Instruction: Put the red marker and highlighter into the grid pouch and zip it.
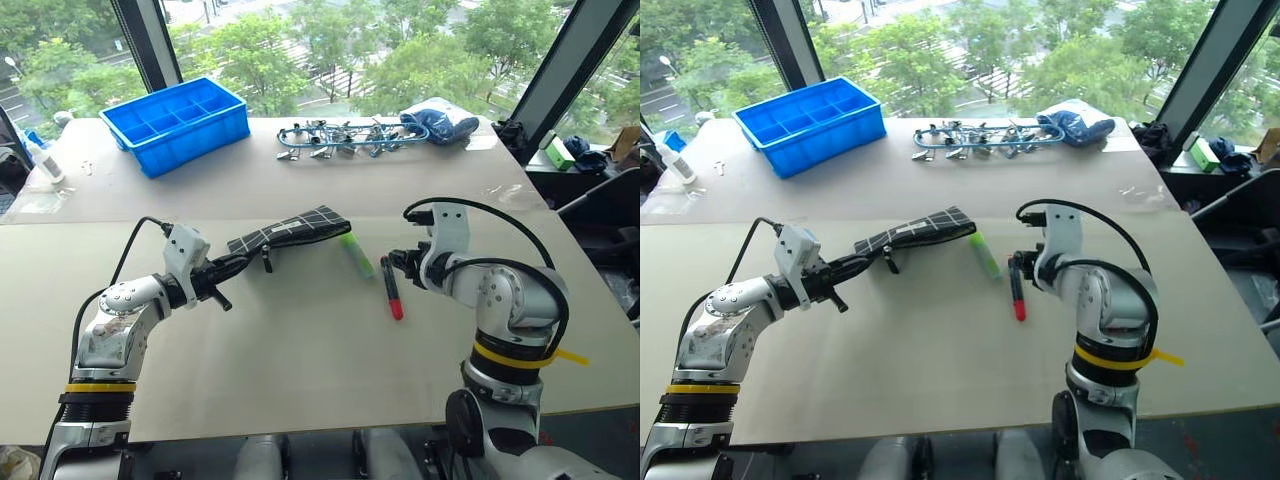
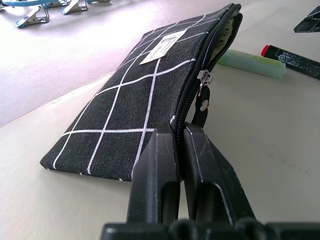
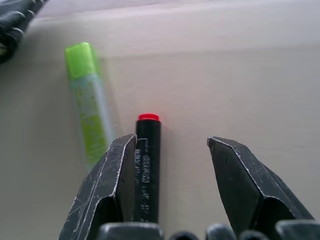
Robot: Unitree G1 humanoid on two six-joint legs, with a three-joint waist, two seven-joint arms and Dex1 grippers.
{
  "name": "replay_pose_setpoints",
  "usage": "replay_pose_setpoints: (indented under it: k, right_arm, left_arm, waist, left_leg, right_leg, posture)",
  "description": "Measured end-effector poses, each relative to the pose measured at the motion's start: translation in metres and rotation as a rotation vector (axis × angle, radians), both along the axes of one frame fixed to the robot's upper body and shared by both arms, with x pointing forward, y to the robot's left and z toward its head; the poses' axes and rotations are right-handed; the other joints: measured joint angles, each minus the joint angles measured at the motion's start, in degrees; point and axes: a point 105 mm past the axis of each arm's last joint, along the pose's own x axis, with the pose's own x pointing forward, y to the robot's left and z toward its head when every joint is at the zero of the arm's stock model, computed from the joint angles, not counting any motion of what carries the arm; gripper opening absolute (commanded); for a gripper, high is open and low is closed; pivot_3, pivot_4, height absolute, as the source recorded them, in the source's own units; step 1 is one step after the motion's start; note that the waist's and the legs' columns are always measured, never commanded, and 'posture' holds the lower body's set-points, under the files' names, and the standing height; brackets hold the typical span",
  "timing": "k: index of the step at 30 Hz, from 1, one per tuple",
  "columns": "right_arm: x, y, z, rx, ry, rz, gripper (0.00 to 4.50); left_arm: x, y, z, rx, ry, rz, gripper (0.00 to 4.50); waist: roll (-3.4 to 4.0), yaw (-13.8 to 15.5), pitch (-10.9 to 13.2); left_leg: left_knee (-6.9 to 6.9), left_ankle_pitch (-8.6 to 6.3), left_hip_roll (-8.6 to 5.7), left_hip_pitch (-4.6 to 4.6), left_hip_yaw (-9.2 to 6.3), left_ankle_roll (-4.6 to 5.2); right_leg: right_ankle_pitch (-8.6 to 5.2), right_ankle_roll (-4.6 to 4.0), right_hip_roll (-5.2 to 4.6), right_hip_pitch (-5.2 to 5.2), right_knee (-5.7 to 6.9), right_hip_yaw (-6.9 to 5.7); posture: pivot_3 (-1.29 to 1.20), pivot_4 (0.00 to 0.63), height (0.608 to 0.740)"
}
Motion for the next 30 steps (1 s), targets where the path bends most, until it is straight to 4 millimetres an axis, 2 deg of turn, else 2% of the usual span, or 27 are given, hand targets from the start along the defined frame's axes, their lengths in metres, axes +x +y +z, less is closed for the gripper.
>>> replay_pose_setpoints:
  k: [4,8,18,21,25,28,30]
  right_arm:
    - [-0.009,0.009,-0.011,-0.002,0.023,0.061,2.57]
    - [-0.024,0.008,-0.041,-0.044,0.111,0.077,2.57]
    - [-0.035,0.006,-0.046,-0.116,0.097,0.104,2.57]
    - [-0.036,0.004,-0.048,-0.139,0.089,0.098,1.81]
    - [-0.032,-0.006,-0.049,-0.164,0.065,0.052,0.55]
    - [-0.025,-0.013,-0.048,-0.169,0.055,0.013,0.5]
    - [-0.016,-0.028,-0.047,-0.176,0.059,-0.059,0.5]
  left_arm:
    - [0.0,0.0,0.0,0.0,0.001,-0.002,0.0]
    - [0.0,0.0,-0.001,0.0,0.003,0.0,0.0]
    - [-0.001,0.001,-0.001,0.001,0.004,0.001,0.0]
    - [-0.001,0.001,-0.001,0.001,0.004,0.001,0.0]
    - [-0.001,0.001,-0.001,0.004,0.004,0.002,0.0]
    - [-0.001,0.001,-0.001,0.004,0.004,0.001,0.0]
    - [-0.001,0.001,-0.001,0.004,0.005,0.0,0.0]
  waist:
    - [0.0,0.19,0.0]
    - [0.0,0.17,0.0]
    - [-0.01,0.16,-0.01]
    - [-0.03,0.17,-0.02]
    - [-0.04,0.19,-0.02]
    - [-0.04,0.28,-0.02]
    - [-0.04,0.4,-0.02]
  left_leg:
    - [0.01,0.0,-0.03,-0.07,0.01,0.0]
    - [0.01,0.0,-0.02,-0.07,0.02,0.0]
    - [0.01,0.01,-0.01,-0.06,0.01,-0.02]
    - [0.01,0.01,-0.01,-0.04,0.0,-0.02]
    - [0.01,0.01,-0.02,0.0,0.01,-0.02]
    - [0.03,0.02,-0.02,0.09,-0.01,-0.02]
    - [0.05,0.02,-0.05,0.09,-0.01,-0.02]
  right_leg:
    - [0.0,0.01,-0.04,-0.02,-0.02,-0.02]
    - [0.0,0.01,-0.03,-0.04,-0.03,-0.01]
    - [-0.01,0.0,-0.01,-0.07,0.01,0.01]
    - [-0.01,0.0,-0.01,-0.05,0.01,0.01]
    - [-0.01,0.0,-0.01,-0.02,0.01,0.01]
    - [-0.01,0.0,-0.02,0.11,0.01,-0.02]
    - [0.0,0.01,-0.04,0.14,0.01,-0.03]
  posture:
    - [0.0,0.15,0.74]
    - [0.0,0.15,0.74]
    - [0.0,0.15,0.74]
    - [0.0,0.15,0.74]
    - [0.0,0.15,0.74]
    - [0.0,0.15,0.74]
    - [0.0,0.15,0.74]
